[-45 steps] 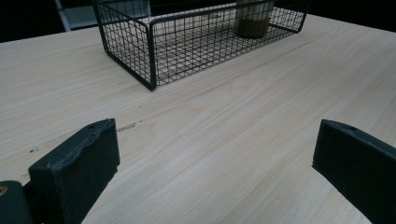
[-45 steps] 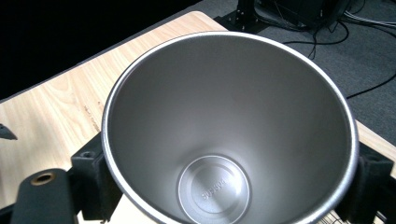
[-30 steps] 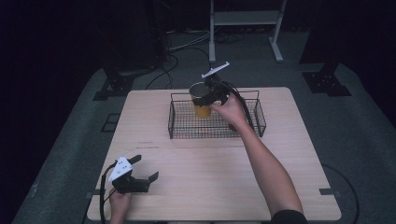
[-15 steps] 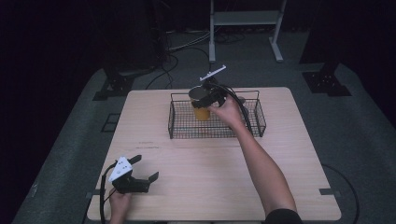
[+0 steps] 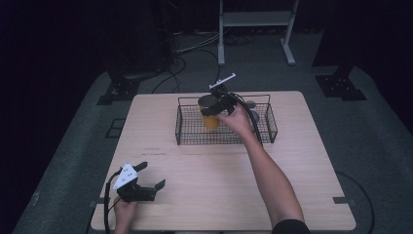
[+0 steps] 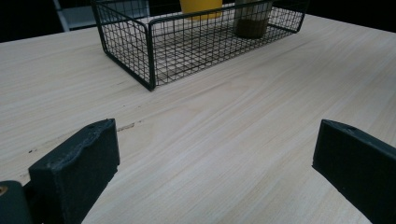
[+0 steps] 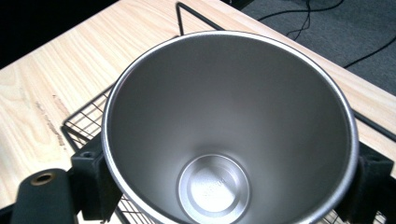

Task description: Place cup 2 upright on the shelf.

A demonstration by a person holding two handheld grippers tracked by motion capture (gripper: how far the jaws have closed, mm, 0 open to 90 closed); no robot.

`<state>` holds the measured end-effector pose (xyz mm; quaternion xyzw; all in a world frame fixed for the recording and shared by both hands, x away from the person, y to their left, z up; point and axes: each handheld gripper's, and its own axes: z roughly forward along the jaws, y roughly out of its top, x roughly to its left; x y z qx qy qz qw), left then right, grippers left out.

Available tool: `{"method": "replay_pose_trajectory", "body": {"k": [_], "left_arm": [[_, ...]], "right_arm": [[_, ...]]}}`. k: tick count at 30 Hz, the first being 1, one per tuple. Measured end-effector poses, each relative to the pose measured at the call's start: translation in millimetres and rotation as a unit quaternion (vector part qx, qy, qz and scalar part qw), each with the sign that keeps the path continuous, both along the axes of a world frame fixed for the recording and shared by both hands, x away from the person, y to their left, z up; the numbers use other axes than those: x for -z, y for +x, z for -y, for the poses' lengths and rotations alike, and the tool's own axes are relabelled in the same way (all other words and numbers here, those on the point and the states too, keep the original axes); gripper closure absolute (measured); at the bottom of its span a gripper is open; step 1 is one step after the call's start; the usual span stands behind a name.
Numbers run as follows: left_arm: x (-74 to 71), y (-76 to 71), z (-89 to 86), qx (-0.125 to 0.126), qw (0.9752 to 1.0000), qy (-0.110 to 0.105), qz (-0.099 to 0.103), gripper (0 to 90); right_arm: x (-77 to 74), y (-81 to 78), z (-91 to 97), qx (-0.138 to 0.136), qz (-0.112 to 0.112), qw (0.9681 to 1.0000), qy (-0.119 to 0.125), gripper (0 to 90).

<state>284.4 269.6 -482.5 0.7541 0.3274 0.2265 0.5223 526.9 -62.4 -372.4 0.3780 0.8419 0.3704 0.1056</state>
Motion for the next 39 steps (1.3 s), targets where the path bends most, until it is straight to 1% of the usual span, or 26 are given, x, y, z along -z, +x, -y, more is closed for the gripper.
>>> {"method": "replay_pose_trajectory", "body": {"k": [5, 9, 10, 14, 19, 20, 22, 29, 30, 35, 36, 39], "left_arm": [[0.1, 0.4, 0.2, 0.0, 1.0, 0.001, 0.0, 0.0], [0.2, 0.1, 0.9, 0.0, 1.0, 0.002, 0.001, 0.0], [0.3, 0.1, 1.2, 0.0, 1.0, 0.0, 0.0, 0.0], [0.1, 0.0, 0.9, 0.001, 1.0, 0.002, 0.0, 0.0], [0.2, -0.2, 0.6, 0.001, 1.0, 0.001, 0.001, 0.0], [0.1, -0.2, 0.3, 0.0, 1.0, 0.001, 0.0, 0.0], [0.1, -0.2, 0.2, 0.001, 1.0, 0.001, 0.0, 0.0], [0.1, -0.2, 0.2, 0.001, 1.0, 0.001, 0.0, 0.0], [0.1, -0.2, 0.2, 0.001, 1.0, 0.001, -0.001, 0.0], [0.2, -0.6, 0.4, 0.001, 1.0, 0.0, -0.001, 0.0], [0.2, -0.6, 0.4, 0.001, 1.0, -0.001, -0.002, 0.0], [0.3, -0.6, 0.5, 0.001, 1.0, -0.001, -0.002, 0.0]], "right_arm": [[7.2, -1.3, 0.6, 0.001, -0.003, 1.0, 0.003, 13.5], [12.7, -2.5, 0.9, 0.001, -0.005, 1.0, -0.004, 13.5], [14.9, -1.6, 0.8, 0.003, -0.009, 0.9999, -0.006, 13.5], [17.5, -0.4, -0.6, 0.004, -0.008, 0.9999, -0.011, 13.5], [24.4, 2.3, -4.4, 0.006, -0.012, 0.9998, -0.017, 13.5], [27.6, 3.3, -5.8, 0.007, -0.009, 0.9996, -0.026, 13.4], [29.8, 3.7, -5.8, 0.007, -0.012, 0.9995, -0.028, 13.4], [33.0, 4.5, -6.5, 0.011, -0.009, 0.9995, -0.028, 13.4], [34.7, 4.0, -7.3, 0.013, -0.004, 0.9994, -0.031, 13.4], [41.3, 3.2, -6.9, 0.015, -0.006, 0.9992, -0.037, 13.3], [41.7, 2.1, -5.4, 0.019, -0.002, 0.9994, -0.03, 13.3], [41.5, 1.2, -4.5, 0.017, -0.002, 0.9993, -0.034, 13.3]]}}
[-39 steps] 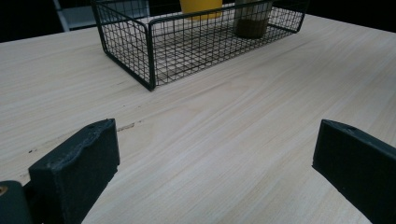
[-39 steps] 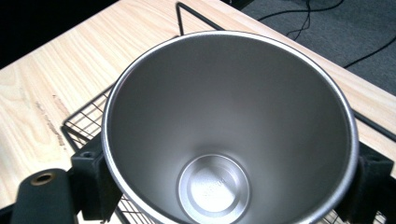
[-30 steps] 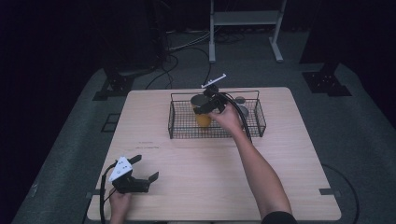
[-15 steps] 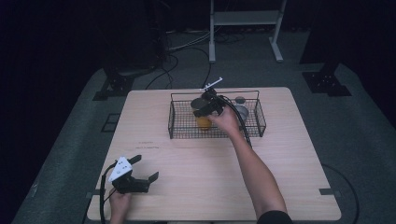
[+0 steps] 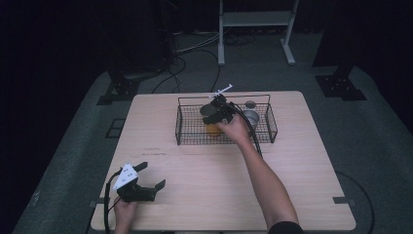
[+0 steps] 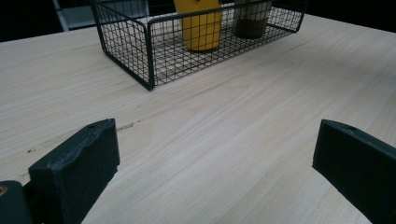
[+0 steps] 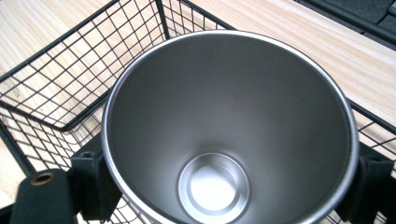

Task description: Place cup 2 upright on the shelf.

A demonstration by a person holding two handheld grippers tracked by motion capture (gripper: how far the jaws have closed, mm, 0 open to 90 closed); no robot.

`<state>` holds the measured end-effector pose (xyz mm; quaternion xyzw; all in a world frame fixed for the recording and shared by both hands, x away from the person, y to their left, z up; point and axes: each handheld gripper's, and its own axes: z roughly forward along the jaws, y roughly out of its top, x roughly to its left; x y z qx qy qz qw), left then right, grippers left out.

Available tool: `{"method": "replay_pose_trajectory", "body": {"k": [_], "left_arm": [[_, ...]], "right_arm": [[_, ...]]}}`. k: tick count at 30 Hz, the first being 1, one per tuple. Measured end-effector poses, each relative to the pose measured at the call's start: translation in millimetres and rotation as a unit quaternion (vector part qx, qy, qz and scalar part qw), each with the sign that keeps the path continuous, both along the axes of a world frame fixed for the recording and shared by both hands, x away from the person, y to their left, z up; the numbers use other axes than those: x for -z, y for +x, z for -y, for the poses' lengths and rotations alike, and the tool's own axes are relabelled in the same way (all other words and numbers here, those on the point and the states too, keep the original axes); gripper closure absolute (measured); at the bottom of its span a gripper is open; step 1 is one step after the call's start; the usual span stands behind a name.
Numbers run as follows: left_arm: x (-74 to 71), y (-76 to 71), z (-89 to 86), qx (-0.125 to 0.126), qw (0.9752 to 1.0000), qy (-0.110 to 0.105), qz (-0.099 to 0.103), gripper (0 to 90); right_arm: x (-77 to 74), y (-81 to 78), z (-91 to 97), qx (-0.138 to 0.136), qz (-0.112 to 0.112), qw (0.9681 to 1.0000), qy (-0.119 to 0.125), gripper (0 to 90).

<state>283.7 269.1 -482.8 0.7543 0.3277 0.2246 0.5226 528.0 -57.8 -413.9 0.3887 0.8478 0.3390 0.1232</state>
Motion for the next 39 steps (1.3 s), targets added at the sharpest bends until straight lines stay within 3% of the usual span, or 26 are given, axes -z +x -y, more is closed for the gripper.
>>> {"method": "replay_pose_trajectory", "body": {"k": [8, 20, 26, 32, 39], "left_arm": [[0.2, 0.2, 0.3, -0.001, 1.0, 0.001, 0.0, 0.0], [0.3, 1.3, 0.5, -0.003, 1.0, 0.001, -0.002, 0.0], [0.4, 1.5, 0.8, -0.004, 1.0, 0.0, -0.002, 0.0], [0.4, 1.6, 0.7, -0.004, 1.0, 0.0, -0.002, 0.0], [0.4, 1.5, 0.5, -0.002, 1.0, 0.0, -0.002, 0.0]], "right_arm": [[0.8, -7.2, -0.5, -0.01, 0.004, 0.9999, -0.007, 13.2], [5.0, -11.9, 3.6, -0.014, -0.001, 0.9999, 0.002, 12.3], [4.4, -13.9, 1.8, -0.015, 0.009, 0.9998, -0.012, 11.5], [5.6, -13.6, 1.5, -0.017, 0.004, 0.9998, 0.004, 7.9], [2.5, -14.2, 3.9, -0.012, 0.006, 0.9999, 0.005, 3.4]]}}
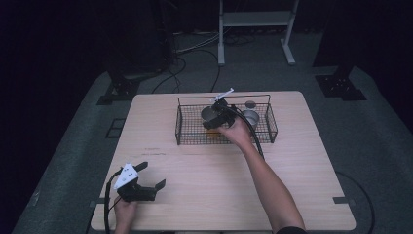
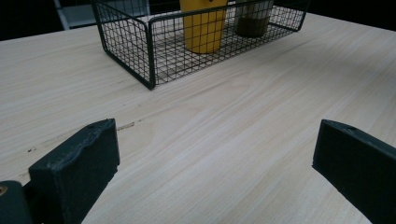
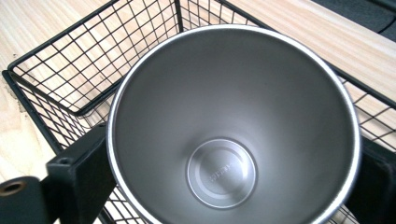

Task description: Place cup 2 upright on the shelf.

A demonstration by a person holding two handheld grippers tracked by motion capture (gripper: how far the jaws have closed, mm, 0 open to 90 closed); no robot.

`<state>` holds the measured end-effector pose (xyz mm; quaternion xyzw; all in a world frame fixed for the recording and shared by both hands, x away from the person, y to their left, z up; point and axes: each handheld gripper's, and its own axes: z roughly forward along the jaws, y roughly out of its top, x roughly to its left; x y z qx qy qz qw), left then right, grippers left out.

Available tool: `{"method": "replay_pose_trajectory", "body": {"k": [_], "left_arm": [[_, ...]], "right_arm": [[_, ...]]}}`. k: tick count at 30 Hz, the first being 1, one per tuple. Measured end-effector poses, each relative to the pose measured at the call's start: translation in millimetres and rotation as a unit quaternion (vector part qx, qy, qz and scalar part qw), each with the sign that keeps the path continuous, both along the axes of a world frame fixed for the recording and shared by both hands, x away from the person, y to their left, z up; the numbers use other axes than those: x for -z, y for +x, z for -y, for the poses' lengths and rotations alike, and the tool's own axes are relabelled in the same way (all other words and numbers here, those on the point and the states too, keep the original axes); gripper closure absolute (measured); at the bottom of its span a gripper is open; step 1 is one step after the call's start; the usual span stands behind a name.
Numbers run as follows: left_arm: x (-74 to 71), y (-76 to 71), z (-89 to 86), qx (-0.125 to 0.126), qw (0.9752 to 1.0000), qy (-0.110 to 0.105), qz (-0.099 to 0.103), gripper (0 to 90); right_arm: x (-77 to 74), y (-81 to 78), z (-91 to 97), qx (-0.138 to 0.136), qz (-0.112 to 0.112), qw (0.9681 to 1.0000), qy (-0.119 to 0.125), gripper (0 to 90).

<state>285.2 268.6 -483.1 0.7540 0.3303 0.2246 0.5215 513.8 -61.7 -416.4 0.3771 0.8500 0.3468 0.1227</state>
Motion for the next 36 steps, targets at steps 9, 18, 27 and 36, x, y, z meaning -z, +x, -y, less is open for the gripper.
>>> {"method": "replay_pose_trajectory", "body": {"k": [9, 18, 27, 36], "left_arm": [[-0.2, 0.0, -0.1, 0.0, 1.0, 0.003, 0.002, 0.0], [-0.6, -0.2, -0.2, 0.001, 1.0, 0.006, 0.001, 0.0], [-0.2, -0.5, 0.4, 0.003, 1.0, 0.003, 0.004, 0.0], [-0.1, -1.0, 1.0, 0.005, 1.0, 0.004, 0.004, 0.0]], "right_arm": [[-7.2, -2.2, 5.5, -0.003, -0.001, 0.9996, 0.027, 1.6], [-17.4, -5.4, 12.8, -0.001, 0.012, 0.9992, 0.038, 1.6], [-29.8, -11.9, 24.9, -0.004, 0.02, 0.998, 0.059, 1.6], [-38.6, -25.8, 53.0, 0.007, 0.035, 0.9967, 0.073, 1.6]]}}
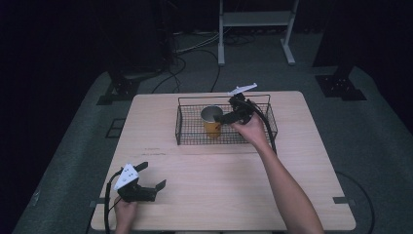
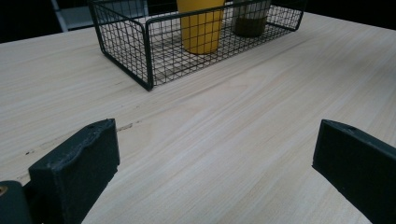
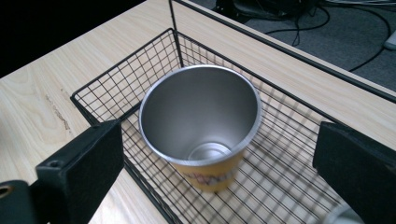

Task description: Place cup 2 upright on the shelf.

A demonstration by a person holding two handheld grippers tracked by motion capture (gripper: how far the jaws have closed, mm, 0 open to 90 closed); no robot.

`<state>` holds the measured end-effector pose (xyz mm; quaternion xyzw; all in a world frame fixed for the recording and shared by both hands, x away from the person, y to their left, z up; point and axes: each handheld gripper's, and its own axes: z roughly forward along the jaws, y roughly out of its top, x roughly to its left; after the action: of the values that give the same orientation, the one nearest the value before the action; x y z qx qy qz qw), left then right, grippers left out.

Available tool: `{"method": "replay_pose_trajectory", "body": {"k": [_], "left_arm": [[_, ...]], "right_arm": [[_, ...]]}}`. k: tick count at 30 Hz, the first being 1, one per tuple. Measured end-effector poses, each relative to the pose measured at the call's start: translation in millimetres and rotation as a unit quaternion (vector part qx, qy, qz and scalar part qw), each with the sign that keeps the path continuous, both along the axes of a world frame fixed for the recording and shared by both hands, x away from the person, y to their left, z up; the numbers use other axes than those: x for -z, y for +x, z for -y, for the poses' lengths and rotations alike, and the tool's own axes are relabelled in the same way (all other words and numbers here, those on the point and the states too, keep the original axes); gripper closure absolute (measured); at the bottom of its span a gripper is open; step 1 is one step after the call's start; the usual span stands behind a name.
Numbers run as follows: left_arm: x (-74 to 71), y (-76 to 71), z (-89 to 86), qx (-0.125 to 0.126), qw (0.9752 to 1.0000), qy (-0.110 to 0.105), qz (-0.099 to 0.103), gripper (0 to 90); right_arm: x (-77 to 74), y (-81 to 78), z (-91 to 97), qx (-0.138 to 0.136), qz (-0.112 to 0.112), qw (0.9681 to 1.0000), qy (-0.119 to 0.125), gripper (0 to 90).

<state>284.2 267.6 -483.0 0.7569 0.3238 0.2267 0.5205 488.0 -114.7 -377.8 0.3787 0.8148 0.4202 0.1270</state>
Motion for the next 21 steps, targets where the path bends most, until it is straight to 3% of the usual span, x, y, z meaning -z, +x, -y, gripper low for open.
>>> {"method": "replay_pose_trajectory", "body": {"k": [9, 21], "left_arm": [[0.1, -0.5, 0.2, 0.001, 1.0, 0.001, 0.0, 0.0], [0.2, -0.4, 0.7, 0.0, 1.0, 0.003, 0.0, 0.0]], "right_arm": [[-2.1, -16.2, 32.3, 0.009, 0.001, 0.9999, 0.005, 1.6], [-6.0, -36.7, 52.2, -0.001, -0.001, 1.0, 0.002, 1.7]]}}
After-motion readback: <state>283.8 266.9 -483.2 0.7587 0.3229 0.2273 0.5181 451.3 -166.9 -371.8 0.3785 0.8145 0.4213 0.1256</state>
